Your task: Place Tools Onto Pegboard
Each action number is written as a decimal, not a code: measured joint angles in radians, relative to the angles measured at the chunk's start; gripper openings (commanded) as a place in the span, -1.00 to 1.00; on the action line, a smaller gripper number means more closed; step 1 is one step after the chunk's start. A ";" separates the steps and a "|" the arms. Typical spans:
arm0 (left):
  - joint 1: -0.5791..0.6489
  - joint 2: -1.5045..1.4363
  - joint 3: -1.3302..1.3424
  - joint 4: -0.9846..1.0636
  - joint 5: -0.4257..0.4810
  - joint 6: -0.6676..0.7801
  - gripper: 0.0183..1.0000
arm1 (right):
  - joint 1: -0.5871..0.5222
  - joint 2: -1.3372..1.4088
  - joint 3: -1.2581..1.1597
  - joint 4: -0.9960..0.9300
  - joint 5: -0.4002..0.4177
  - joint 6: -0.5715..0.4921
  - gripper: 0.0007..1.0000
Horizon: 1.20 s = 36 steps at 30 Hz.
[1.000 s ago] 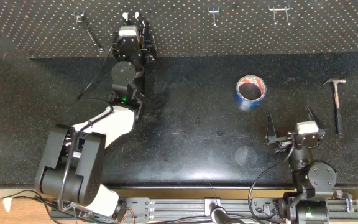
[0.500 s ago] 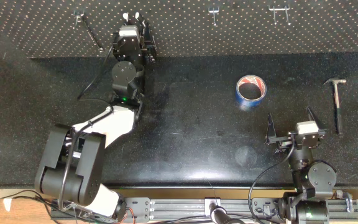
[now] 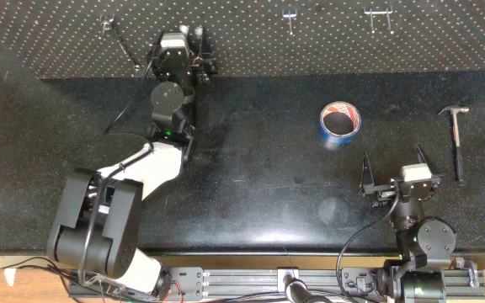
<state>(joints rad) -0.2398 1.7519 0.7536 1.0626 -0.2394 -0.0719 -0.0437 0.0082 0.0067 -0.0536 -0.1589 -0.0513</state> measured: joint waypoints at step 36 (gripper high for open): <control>0.239 -1.728 -0.747 -1.135 0.241 -0.001 0.99 | 0.000 -0.001 0.000 0.000 0.000 0.000 1.00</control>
<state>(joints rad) -0.0006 0.0238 0.0067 -0.0723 0.0017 -0.0727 -0.0437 0.0074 0.0067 -0.0536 -0.1589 -0.0513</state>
